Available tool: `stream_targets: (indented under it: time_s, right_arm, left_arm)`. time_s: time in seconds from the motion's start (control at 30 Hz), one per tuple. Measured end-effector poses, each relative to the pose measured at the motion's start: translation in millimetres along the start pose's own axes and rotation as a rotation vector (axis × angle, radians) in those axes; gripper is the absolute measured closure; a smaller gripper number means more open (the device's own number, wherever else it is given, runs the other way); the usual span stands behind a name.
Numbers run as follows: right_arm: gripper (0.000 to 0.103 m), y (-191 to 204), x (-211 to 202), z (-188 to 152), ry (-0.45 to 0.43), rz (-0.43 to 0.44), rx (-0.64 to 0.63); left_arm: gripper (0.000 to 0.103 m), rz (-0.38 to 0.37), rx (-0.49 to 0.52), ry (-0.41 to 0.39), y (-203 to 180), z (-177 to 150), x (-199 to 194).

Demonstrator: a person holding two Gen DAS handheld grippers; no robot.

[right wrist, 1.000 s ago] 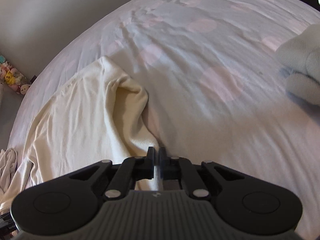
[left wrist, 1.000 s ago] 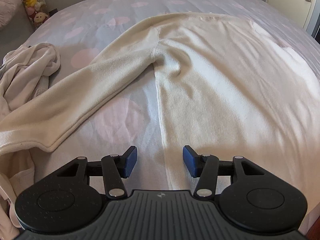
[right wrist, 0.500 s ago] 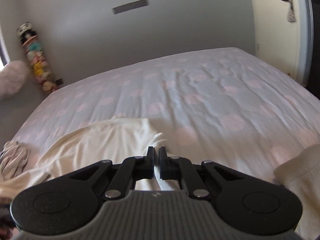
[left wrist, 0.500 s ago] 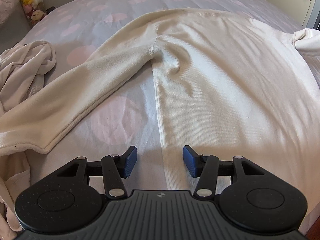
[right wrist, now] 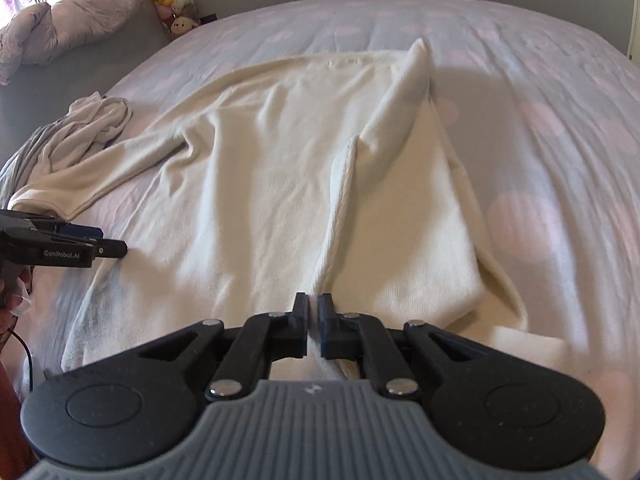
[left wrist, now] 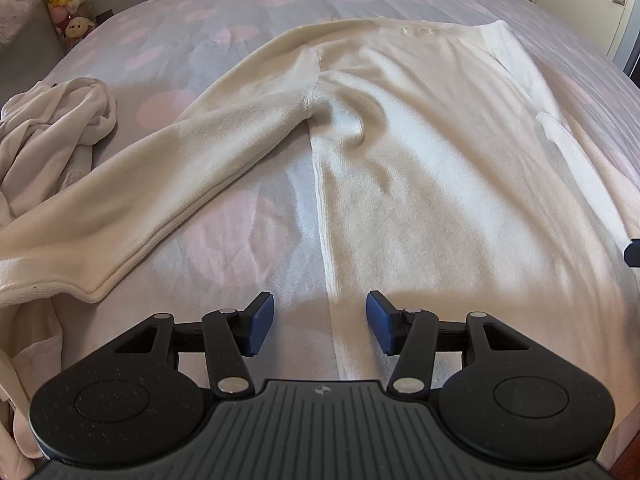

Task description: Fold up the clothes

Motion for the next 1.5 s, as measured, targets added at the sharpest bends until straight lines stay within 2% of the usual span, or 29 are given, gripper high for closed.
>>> stream_targets:
  time_s: [0.1, 0.13, 0.17, 0.23, 0.4, 0.53, 0.67, 0.8, 0.93, 1.0, 1.03, 1.07, 1.1, 1.27, 1.5]
  right_arm:
    - [0.089, -2, -1, -5, 0.029, 0.023, 0.018]
    - [0.084, -4, -7, -5, 0.021, 0.027, 0.023]
    - [0.073, -8, -17, -1, 0.002, 0.025, 0.022]
    - [0.065, -18, -37, 5, -0.036, 0.015, 0.019]
    - [0.065, -73, -78, 12, -0.06, -0.113, 0.021]
    - [0.065, -114, -83, -10, 0.005, -0.15, 0.096]
    - [0.06, -140, -68, -38, 0.077, -0.147, 0.181]
    - [0.06, -153, -54, -59, 0.149, -0.112, 0.325]
    - [0.055, -143, -39, -64, 0.216, -0.079, 0.309]
    - [0.057, -141, -31, -66, 0.256, -0.095, 0.295]
    - [0.063, -139, -28, -67, 0.26, -0.099, 0.296]
    - [0.083, -138, -27, -66, 0.257, -0.099, 0.298]
    - [0.096, -136, -29, -65, 0.247, -0.097, 0.3]
    - [0.096, -138, -61, -47, 0.16, -0.128, 0.284]
    - [0.096, -189, -150, 11, -0.006, -0.249, 0.341]
  left_arm:
    - [0.054, -0.002, 0.0, -0.001, 0, -1, -1]
    - [0.054, -0.002, 0.001, -0.002, 0, -1, -1]
    - [0.054, -0.002, 0.0, -0.002, 1, -1, -1]
    - [0.054, -0.003, -0.004, -0.002, 1, -1, -1]
    - [0.054, -0.005, -0.007, -0.005, 1, 0, -2]
    - [0.054, -0.007, -0.005, -0.007, 2, 0, -3]
    - [0.054, -0.001, -0.009, -0.004, 3, -1, -3]
    - [0.054, 0.007, -0.005, 0.003, 3, -2, 0]
    - [0.052, 0.013, 0.001, 0.005, 3, -2, 1]
    - [0.051, 0.015, 0.002, 0.005, 3, -2, 1]
    - [0.051, 0.017, 0.002, 0.005, 3, -2, 0]
    - [0.051, 0.018, 0.002, 0.005, 4, -2, 0]
    - [0.051, 0.02, 0.001, 0.005, 4, -3, -1]
    - [0.051, 0.023, 0.0, 0.002, 7, -4, -2]
    - [0.051, 0.031, 0.02, -0.001, 6, -4, -1]
Point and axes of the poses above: each gripper's, at about its wrist camera, not at the fingertips, and x roughly the way its jaws point, y to its left, z to its top, the point moved 10 cm from there along x, roughly the way its jaws point, and after that the axes turned 9 degrees about -x, right-handed, at the moved point
